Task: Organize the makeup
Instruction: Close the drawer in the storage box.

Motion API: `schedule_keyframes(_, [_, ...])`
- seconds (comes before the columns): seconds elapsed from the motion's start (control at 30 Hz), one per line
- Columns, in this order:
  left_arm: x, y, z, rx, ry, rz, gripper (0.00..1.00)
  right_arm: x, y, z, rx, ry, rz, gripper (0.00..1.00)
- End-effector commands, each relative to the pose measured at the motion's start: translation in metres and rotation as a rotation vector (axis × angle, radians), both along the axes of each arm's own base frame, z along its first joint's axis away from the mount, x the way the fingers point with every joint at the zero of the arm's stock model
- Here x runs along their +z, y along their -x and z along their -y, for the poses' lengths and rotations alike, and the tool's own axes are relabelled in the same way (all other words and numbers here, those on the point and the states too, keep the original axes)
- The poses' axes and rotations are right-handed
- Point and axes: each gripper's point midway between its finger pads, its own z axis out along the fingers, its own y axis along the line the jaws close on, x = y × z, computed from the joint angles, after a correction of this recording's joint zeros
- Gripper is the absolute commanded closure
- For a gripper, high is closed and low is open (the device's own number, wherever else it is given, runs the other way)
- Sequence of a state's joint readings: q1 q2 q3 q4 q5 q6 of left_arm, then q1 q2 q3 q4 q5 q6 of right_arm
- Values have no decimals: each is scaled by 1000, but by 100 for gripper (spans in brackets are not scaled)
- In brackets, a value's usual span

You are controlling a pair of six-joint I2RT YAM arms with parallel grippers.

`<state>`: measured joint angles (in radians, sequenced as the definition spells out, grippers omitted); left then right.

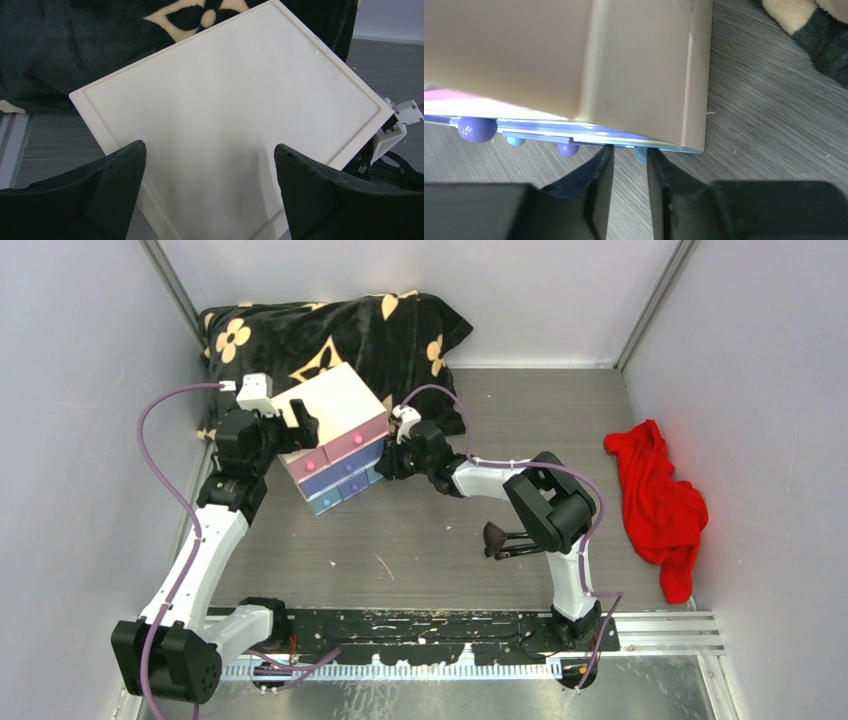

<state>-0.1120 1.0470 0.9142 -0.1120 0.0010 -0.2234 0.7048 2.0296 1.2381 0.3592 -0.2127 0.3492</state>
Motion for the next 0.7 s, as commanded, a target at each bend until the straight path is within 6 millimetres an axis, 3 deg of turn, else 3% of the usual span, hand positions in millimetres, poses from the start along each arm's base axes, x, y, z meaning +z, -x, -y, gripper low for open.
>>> schedule_keyframes(0.0, [-37,12,-6,24,-23,-145,1,33,-16,-2,-30,-37,127,60])
schedule_keyframes(0.17, [-36,11,-6,28,-25,-141,1,31,-21,-6,-23,-25,136,56])
schedule_keyframes(0.27, [-36,10,-6,27,-27,-146,1,32,-13,-5,-15,-29,119,56])
schedule_keyframes(0.47, [-41,10,-6,25,-29,-157,1,42,24,4,0,48,188,53])
schedule_keyframes(0.67, [-41,9,-6,31,-32,-157,1,45,53,-13,31,144,262,53])
